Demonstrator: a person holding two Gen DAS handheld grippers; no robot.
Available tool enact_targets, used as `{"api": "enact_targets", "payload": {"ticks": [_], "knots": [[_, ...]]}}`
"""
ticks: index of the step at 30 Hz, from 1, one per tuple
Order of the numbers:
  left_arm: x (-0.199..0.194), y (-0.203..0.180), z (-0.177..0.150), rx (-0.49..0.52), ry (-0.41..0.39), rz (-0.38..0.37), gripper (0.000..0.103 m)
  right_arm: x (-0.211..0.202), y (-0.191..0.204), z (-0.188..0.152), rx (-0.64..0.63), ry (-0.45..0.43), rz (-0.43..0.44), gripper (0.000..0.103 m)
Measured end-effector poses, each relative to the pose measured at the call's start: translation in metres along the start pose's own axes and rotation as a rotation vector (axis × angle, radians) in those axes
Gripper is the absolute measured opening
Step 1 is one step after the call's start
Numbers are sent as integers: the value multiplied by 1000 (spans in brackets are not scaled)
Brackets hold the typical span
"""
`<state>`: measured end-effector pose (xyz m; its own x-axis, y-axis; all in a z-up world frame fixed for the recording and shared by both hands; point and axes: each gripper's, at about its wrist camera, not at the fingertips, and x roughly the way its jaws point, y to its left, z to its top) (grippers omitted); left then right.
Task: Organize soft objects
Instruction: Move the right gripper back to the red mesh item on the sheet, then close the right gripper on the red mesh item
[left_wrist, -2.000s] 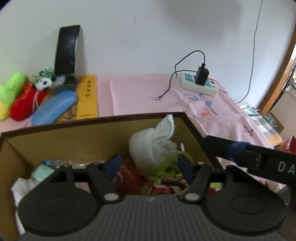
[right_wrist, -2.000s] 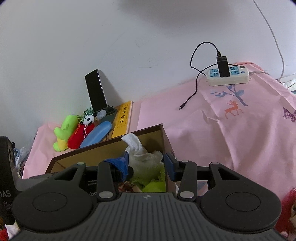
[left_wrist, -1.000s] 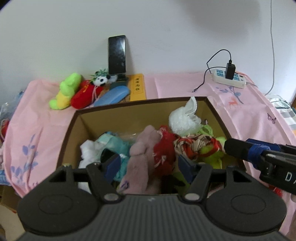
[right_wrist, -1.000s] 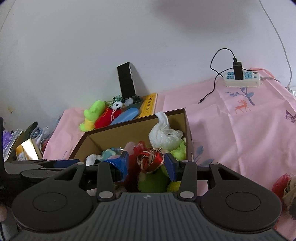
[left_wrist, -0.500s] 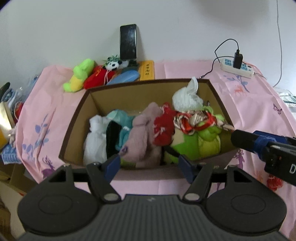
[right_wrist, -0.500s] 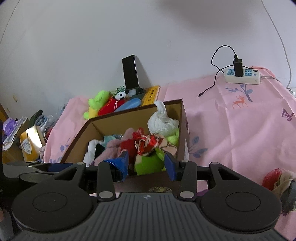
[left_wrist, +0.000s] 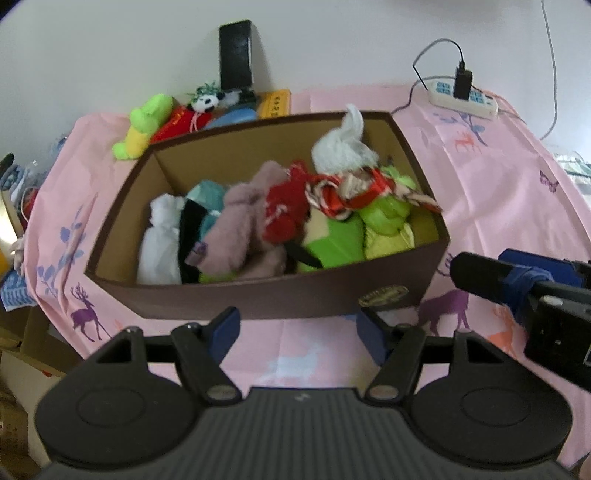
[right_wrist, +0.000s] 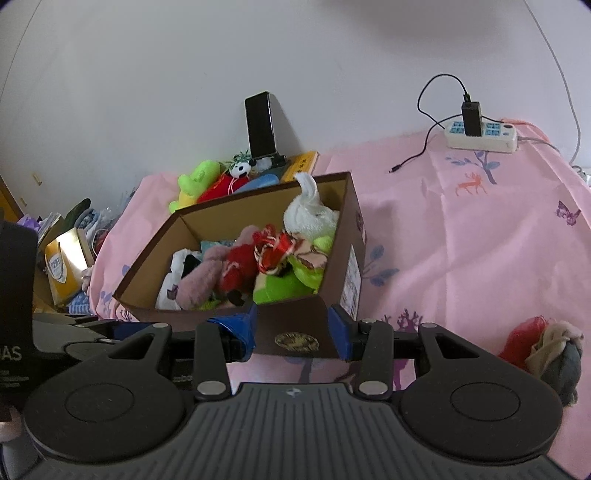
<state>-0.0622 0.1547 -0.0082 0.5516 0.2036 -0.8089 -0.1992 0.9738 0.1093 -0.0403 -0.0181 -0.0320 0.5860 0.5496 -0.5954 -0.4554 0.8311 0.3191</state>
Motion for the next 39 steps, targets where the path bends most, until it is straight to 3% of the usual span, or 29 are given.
{"api": "enact_targets", "payload": {"ticks": [13,23,30,34,39], "knots": [[22,-39,-28,39,85,-67,69,-9,-40,-29,56,59,-30,27],[31,-85,-36,136,95,-179,69,-26,-94,-47,162,75,-135,27],[28,-114,-35,190,55,-332,69,-40,-136,-53,280,57,-195,27],[30,-133,-34,231,11,-400,69,-41,-150,-54,360,66,-143,27],[34,-150,-29,270,-39,-441,67,-36,-154,-49,370,64,-109,27]]}}
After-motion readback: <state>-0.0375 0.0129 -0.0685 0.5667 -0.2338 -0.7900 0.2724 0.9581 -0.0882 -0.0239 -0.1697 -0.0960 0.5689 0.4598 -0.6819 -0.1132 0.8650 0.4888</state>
